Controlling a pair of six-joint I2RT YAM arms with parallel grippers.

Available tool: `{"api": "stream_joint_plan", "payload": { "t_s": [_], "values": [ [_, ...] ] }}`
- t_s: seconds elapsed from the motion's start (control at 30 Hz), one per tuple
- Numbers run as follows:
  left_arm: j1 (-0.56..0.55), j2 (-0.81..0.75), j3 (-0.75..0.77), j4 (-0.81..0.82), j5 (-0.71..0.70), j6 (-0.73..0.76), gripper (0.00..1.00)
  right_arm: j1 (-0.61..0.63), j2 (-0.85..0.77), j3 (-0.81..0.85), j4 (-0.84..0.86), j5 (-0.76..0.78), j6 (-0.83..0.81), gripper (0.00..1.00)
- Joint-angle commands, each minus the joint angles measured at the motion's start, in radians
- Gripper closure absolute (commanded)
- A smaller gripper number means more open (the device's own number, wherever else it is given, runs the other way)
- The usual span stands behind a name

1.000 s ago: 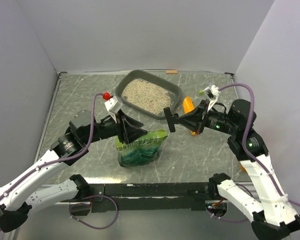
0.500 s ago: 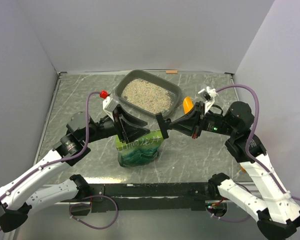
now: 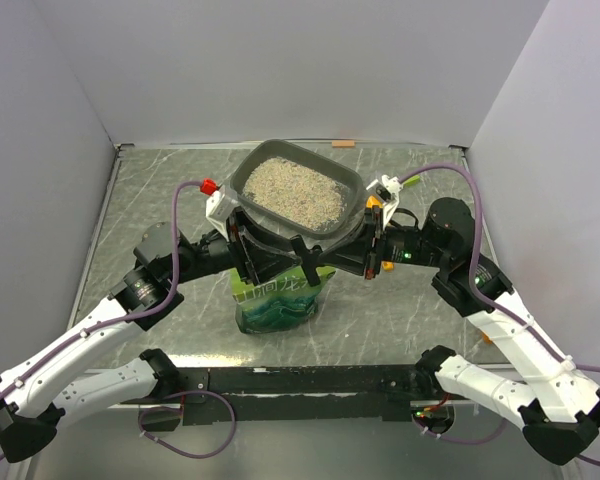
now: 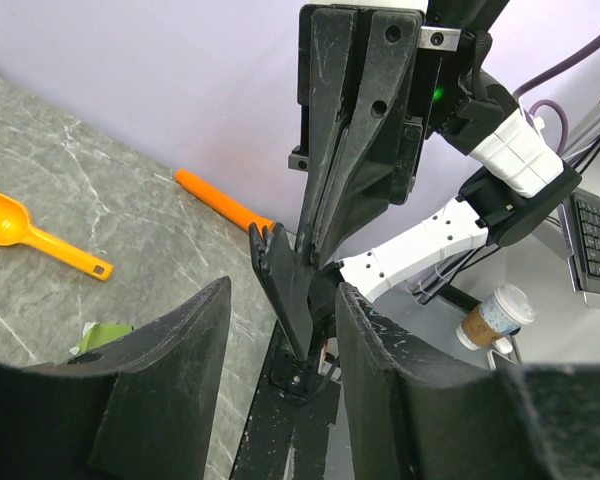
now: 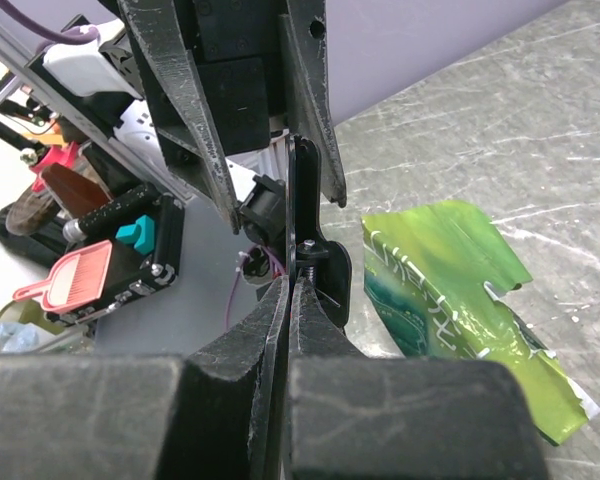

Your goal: Fill the litter box with clean litter

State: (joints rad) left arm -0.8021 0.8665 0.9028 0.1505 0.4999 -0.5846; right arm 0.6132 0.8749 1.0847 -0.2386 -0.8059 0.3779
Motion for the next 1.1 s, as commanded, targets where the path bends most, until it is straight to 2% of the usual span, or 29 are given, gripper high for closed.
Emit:
{"api": "stream_joint_plan", "payload": {
  "t_s": [0.0,0.13,0.2,0.23,0.27,0.43,0.53,0.57,0.6,0.67,0.7,0.8,0.9,1.07],
  "values": [
    [-0.002,-0.011,-0.004,0.041,0.0,0.002,0.5,0.02,0.004,0.02,0.058,0.004,0.009,1.0],
    [0.0,-0.003,-0.004,0.04,0.006,0.006,0.58,0.028,0.003,0.017,0.07,0.004,0.016,1.0],
    [0.0,0.0,-0.002,0.038,0.009,0.009,0.7,0.033,-0.001,0.014,0.078,0.004,0.019,1.0],
    [-0.002,0.002,-0.002,0.038,0.014,0.011,0.83,0.034,-0.001,0.015,0.078,0.004,0.022,1.0],
    [0.0,0.003,-0.001,0.038,0.014,0.012,0.87,0.036,0.002,0.018,0.076,0.005,0.023,1.0],
    [0.0,-0.006,-0.007,0.046,0.014,0.017,0.99,0.051,0.015,0.032,0.064,-0.03,0.012,1.0],
    [0.0,-0.015,-0.004,0.038,0.019,0.025,0.99,0.053,0.036,0.058,0.012,-0.061,-0.019,1.0],
    [-0.002,-0.018,0.001,0.032,0.019,0.028,0.99,0.054,0.041,0.064,-0.01,-0.055,-0.036,0.95],
    [0.0,-0.02,0.001,0.018,0.019,0.031,0.99,0.054,0.039,0.066,-0.03,-0.046,-0.043,0.8],
    [0.0,-0.029,0.005,-0.002,0.012,0.045,0.99,0.054,0.026,0.072,-0.051,-0.01,-0.071,0.62],
    [-0.002,-0.03,0.007,-0.021,0.012,0.049,0.99,0.053,0.021,0.075,-0.073,-0.003,-0.079,0.58],
    [-0.002,-0.05,-0.002,-0.045,0.008,0.058,0.99,0.053,0.019,0.106,-0.138,0.017,-0.118,0.5],
    [0.0,-0.067,-0.01,-0.065,0.005,0.063,0.99,0.052,0.032,0.152,-0.197,0.02,-0.155,0.46],
    [0.0,-0.09,-0.024,-0.063,0.023,0.058,0.99,0.051,0.016,0.153,-0.2,0.025,-0.189,0.42]
  ]
}}
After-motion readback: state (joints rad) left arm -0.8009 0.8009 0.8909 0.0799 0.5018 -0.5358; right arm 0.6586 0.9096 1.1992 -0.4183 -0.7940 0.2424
